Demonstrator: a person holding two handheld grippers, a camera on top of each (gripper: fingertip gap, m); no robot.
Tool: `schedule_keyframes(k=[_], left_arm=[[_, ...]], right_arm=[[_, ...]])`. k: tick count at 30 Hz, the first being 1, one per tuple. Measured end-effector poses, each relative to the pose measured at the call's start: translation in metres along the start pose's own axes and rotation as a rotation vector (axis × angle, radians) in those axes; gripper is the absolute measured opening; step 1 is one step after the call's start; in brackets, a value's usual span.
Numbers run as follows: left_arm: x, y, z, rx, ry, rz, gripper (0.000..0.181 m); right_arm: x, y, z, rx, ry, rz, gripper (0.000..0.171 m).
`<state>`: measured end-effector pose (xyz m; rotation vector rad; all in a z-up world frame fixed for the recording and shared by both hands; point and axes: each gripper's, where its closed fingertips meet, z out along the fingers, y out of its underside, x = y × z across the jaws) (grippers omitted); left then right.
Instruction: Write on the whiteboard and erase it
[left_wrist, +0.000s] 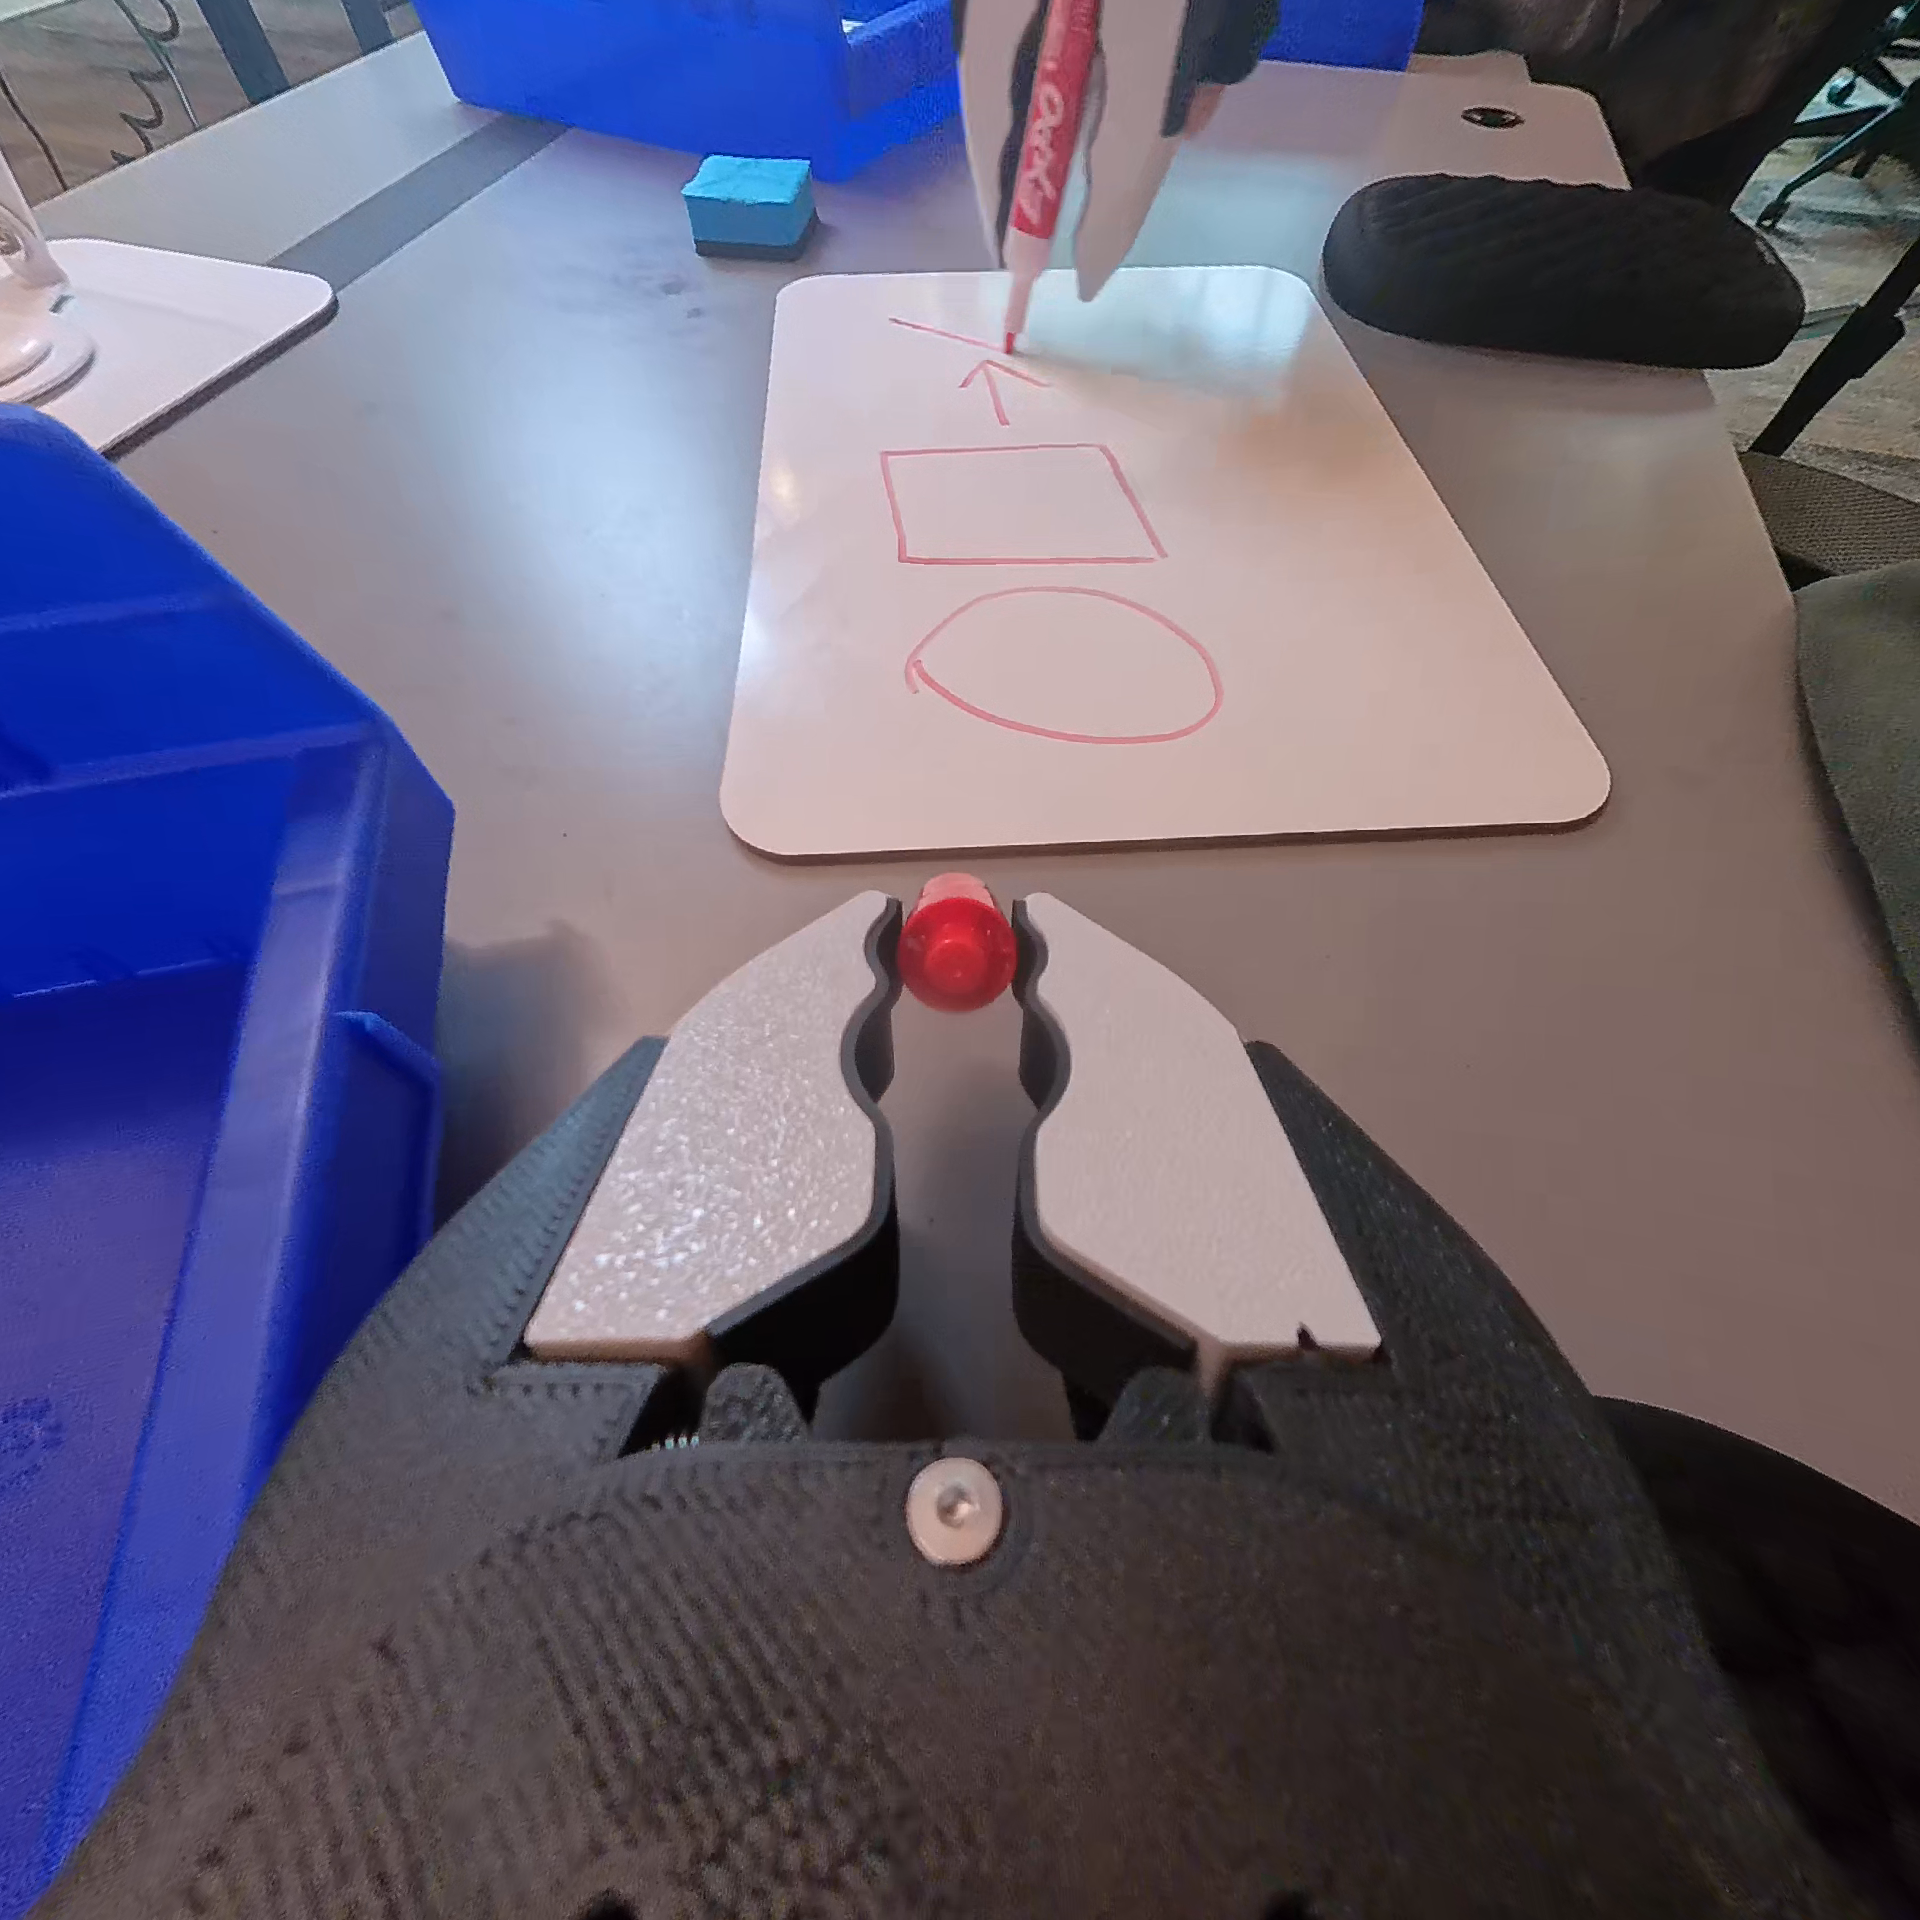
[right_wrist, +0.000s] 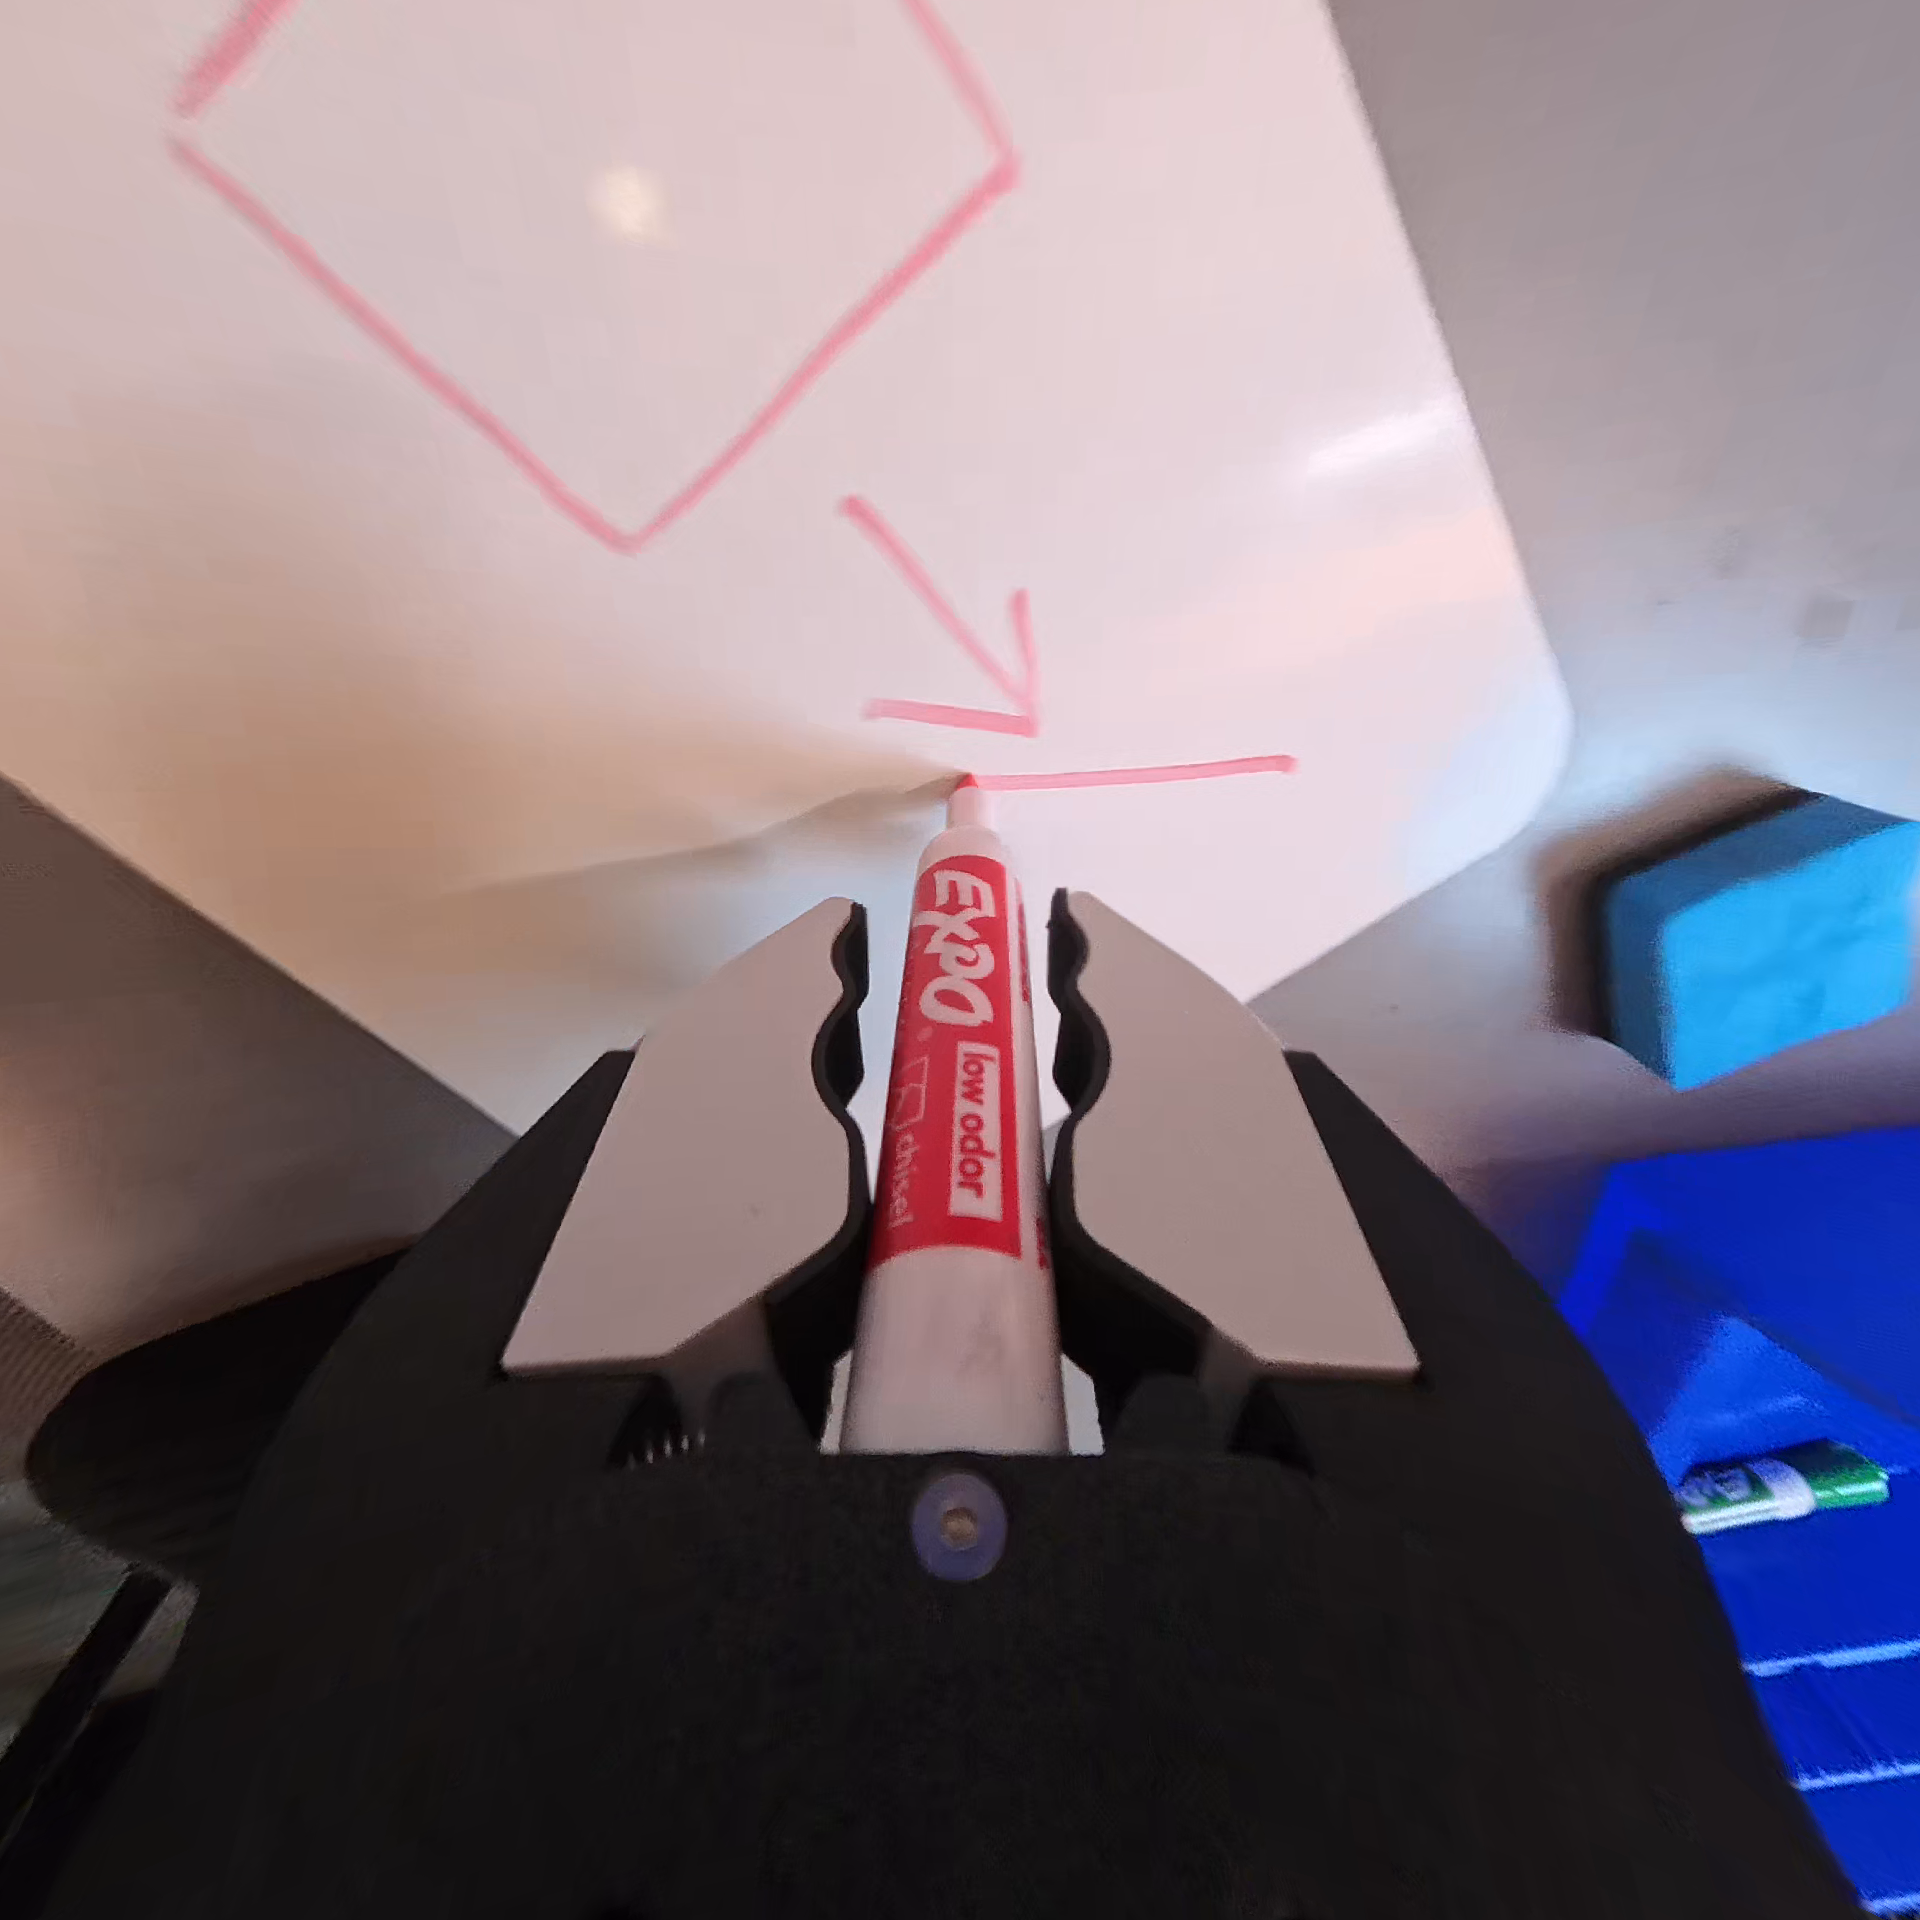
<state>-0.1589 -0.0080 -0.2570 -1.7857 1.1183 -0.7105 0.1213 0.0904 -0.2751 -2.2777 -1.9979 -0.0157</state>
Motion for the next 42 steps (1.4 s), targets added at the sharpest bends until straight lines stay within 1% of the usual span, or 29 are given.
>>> schedule_keyframes(k=[2,4,10,13,17,23,26,28,31,33,35,37,39,42], left_arm=[[0.000,0.000,0.000,-0.001,0.000,0.001,0.020],[0.000,0.000,0.000,-0.002,-0.001,0.004,0.020],[0.000,0.001,0.000,-0.005,-0.005,0.012,0.020],[0.000,0.001,0.000,-0.006,-0.004,0.009,0.020],[0.001,0.001,0.001,-0.010,-0.004,0.013,0.020],[0.001,0.001,0.001,-0.008,-0.002,0.014,0.020],[0.001,0.000,0.001,-0.004,-0.004,0.016,0.020],[0.001,-0.001,0.001,0.001,-0.005,0.020,0.020],[0.004,-0.008,0.000,0.050,0.002,0.039,0.020],[0.011,-0.024,-0.003,0.139,0.018,0.083,0.020],[0.020,-0.044,-0.003,0.225,0.020,0.142,0.020],[0.032,-0.064,-0.002,0.312,0.044,0.205,0.020],[0.042,-0.082,0.000,0.370,0.069,0.245,0.020],[0.067,-0.110,0.008,0.447,0.185,0.274,0.020]], right_arm=[[-0.009,0.000,-0.001,-0.004,-0.001,-0.017,0.034],[-0.008,0.003,-0.001,-0.007,0.008,-0.012,0.034],[0.030,0.040,-0.001,-0.040,0.060,0.103,0.034],[0.040,0.047,-0.001,-0.024,0.054,0.148,0.034],[0.045,0.038,0.000,-0.022,0.064,0.123,0.034],[0.057,-0.001,0.005,0.036,0.081,0.062,0.034],[0.057,-0.008,-0.001,0.086,0.090,0.068,0.034],[0.053,-0.013,-0.014,0.179,0.109,0.101,0.034],[0.030,-0.035,-0.042,0.452,0.083,0.166,0.034],[0.002,-0.058,-0.060,0.684,0.016,0.216,0.034],[-0.035,-0.082,-0.079,0.925,-0.090,0.269,0.034],[-0.070,-0.101,-0.093,1.123,-0.200,0.323,0.034],[-0.101,-0.114,-0.100,1.267,-0.273,0.365,0.034],[-0.133,-0.124,-0.107,1.420,-0.350,0.426,0.034]])
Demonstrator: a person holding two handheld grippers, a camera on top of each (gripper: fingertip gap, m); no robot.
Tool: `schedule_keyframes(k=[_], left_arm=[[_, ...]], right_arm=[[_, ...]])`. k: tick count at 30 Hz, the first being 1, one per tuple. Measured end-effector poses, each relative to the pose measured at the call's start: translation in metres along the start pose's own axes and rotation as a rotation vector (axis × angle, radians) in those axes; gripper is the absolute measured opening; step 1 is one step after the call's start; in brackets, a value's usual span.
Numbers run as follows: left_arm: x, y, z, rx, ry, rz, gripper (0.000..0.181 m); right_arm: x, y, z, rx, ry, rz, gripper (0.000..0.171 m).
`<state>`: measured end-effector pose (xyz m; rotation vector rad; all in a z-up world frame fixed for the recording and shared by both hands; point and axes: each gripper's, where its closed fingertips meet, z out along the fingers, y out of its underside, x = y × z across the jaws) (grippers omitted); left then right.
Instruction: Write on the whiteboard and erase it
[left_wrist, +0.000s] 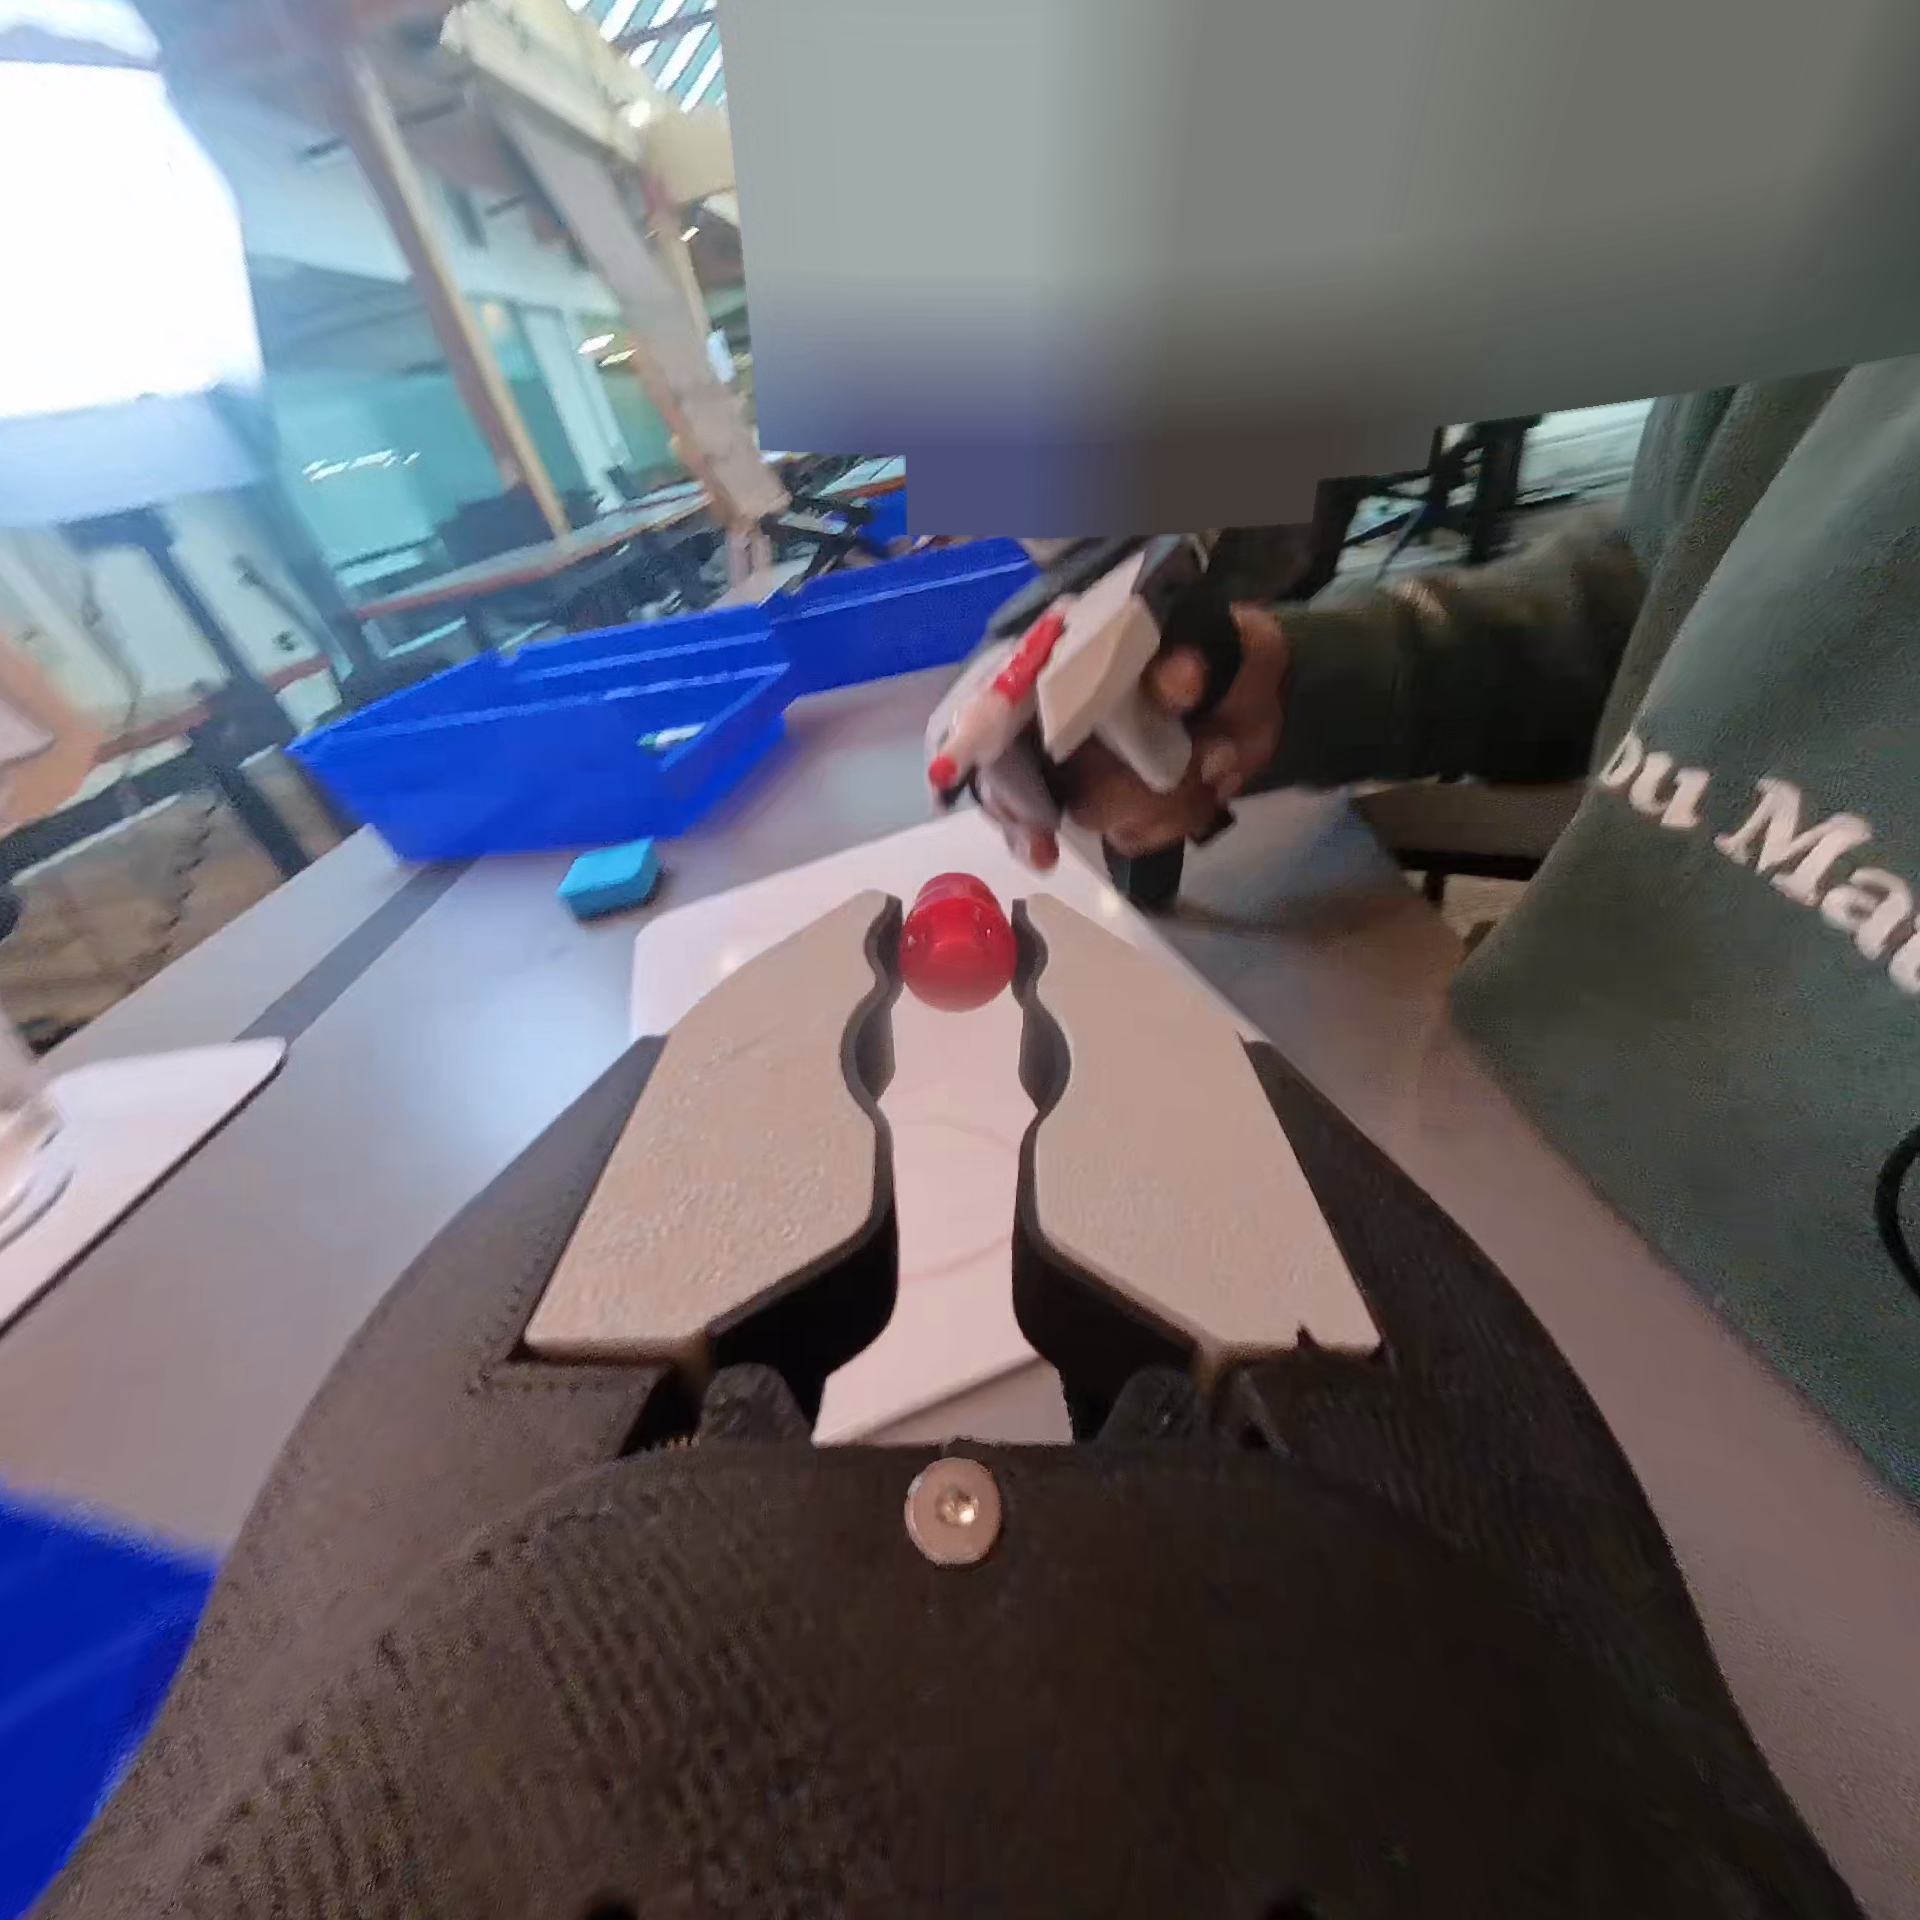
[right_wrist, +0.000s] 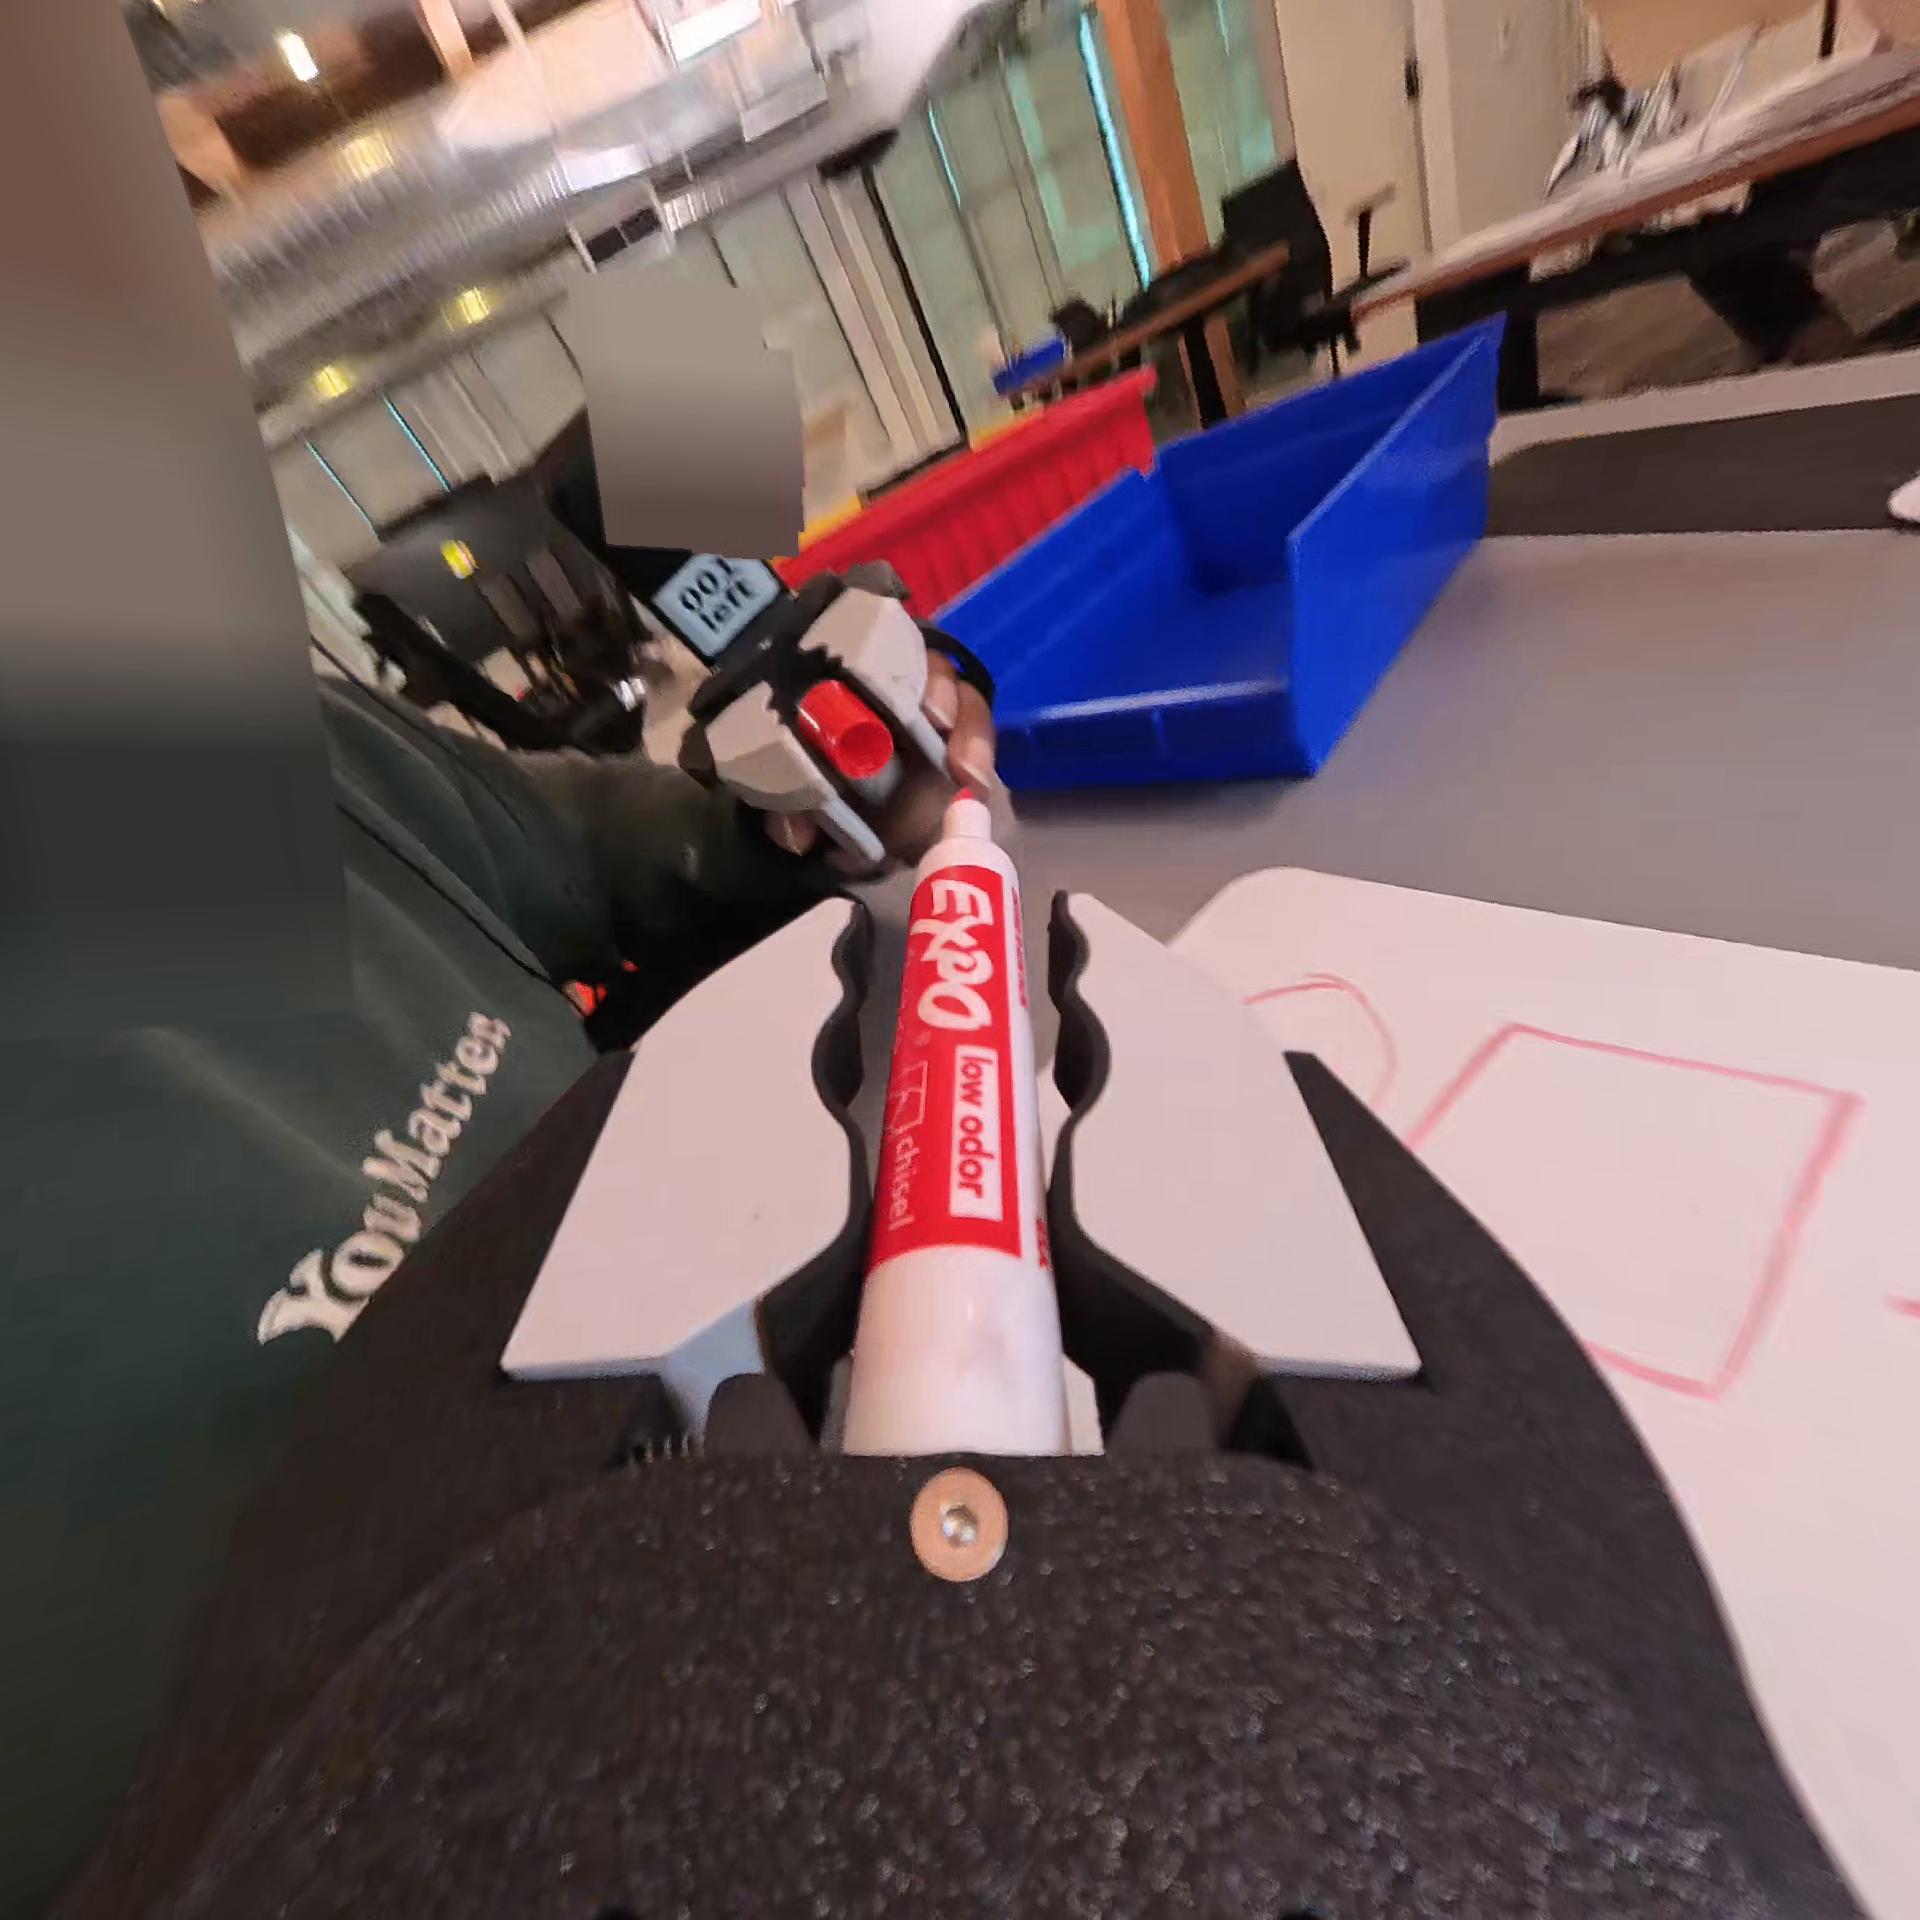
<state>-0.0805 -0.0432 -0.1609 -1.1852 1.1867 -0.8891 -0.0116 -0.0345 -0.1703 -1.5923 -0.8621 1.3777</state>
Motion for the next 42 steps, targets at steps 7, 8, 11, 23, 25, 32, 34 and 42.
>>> schedule_keyframes(k=[7,8,11,23,25,32,34,42], left_arm=[[0.018,-0.022,0.053,0.023,0.174,0.086,0.020],[0.021,-0.022,0.059,0.019,0.187,0.101,0.020],[0.028,-0.025,0.071,0.013,0.222,0.126,0.020],[0.062,-0.022,0.096,-0.017,0.463,-0.001,0.020],[0.065,-0.019,0.099,-0.050,0.484,0.003,0.020],[0.064,-0.012,0.111,-0.155,0.478,0.078,0.020],[0.064,-0.012,0.114,-0.172,0.484,0.113,0.020],[0.069,0.003,0.124,-0.304,0.480,0.317,0.018]], right_arm=[[-0.022,0.001,-0.014,0.172,-0.043,0.049,0.034],[-0.024,0.000,-0.016,0.180,-0.048,0.046,0.034],[-0.029,0.001,-0.023,0.175,-0.055,0.035,0.034],[-0.049,0.008,-0.035,0.298,-0.307,0.264,0.033],[-0.050,0.010,-0.038,0.313,-0.325,0.291,0.033],[-0.044,0.013,-0.048,0.382,-0.311,0.355,0.031],[-0.044,0.013,-0.050,0.396,-0.313,0.364,0.031],[-0.042,0.018,-0.051,0.373,-0.270,0.377,0.031]])
